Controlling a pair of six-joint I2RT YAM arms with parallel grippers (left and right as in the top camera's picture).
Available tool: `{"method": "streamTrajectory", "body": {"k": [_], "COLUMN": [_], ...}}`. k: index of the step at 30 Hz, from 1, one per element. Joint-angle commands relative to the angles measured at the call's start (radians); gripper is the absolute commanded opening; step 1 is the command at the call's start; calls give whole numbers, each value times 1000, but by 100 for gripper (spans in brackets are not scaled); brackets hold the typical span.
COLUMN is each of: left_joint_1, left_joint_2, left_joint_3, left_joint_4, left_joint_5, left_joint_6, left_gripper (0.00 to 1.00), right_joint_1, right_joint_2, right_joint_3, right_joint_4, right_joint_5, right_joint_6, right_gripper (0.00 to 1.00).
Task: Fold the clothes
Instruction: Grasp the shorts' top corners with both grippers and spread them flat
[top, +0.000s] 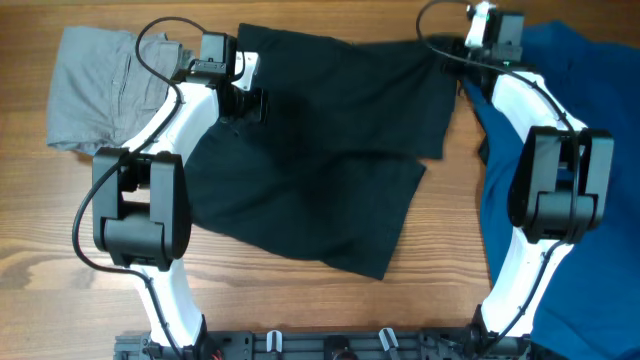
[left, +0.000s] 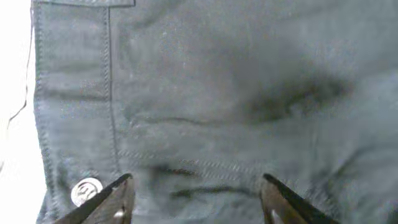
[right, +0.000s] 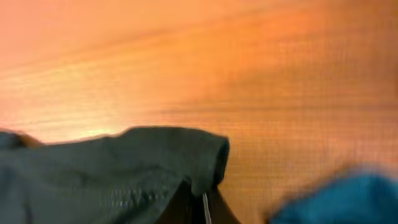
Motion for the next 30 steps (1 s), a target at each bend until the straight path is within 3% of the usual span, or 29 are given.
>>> {"method": "streamTrajectory", "body": {"k": [1, 2, 4, 5, 7, 9, 10, 11, 14, 16, 19, 20, 22, 26, 27, 30], "left_joint_1": [4, 5, 7, 7, 7, 10, 12, 12, 12, 12, 12, 12, 14, 24, 24, 24], "left_joint_2": [8, 8, 8, 6, -15, -55, -100, -131, -218, -227, -222, -222, -221, -207, -200, -164], "left_joint_3": [6, 6, 6, 8, 11, 11, 11, 11, 11, 10, 10, 10, 7, 5, 4, -18], "left_joint_4": [8, 15, 28, 34, 31, 30, 30, 29, -10, -63, -137, -158, -194, -293, -298, -303], "left_joint_5": [8, 8, 8, 8, 8, 9, 9, 8, 9, 8, -21, -68, -127, -98, -87, -81], "left_joint_6": [0, -3, -5, -10, -23, -45, -56, -55, -59, -58, -54, -54, -51, -53, -55, -55], "left_gripper": [71, 73, 79, 80, 84, 84, 84, 84, 84, 85, 85, 85, 85, 82, 82, 82], "right_joint_1": [-4, -12, -36, -51, -69, -74, -69, -64, -30, 7, 51, 59, 58, 61, 61, 58], "right_joint_2": [-31, -31, -47, -72, -140, -226, -292, -324, -352, -341, -339, -339, -339, -338, -338, -343], "right_joint_3": [22, 22, 22, 22, 22, 22, 22, 22, 11, -64, -217, -281, -369, -456, -468, -463], "right_joint_4": [59, 63, 11, -48, -170, -314, -446, -531, -858, -956, -911, -843, -752, -641, -616, -595], "right_joint_5": [119, 157, 117, 46, -83, -177, -217, -224, -214, -180, -132, -133, -129, -126, -127, -209], "right_joint_6": [38, 36, 35, 37, 37, 37, 37, 37, 58, 53, 69, 68, 95, 113, 112, 56], "right_gripper": [24, 56, 74, 88, 99, 99, 86, 79, 70, 59, 61, 68, 67, 64, 57, 11]}}
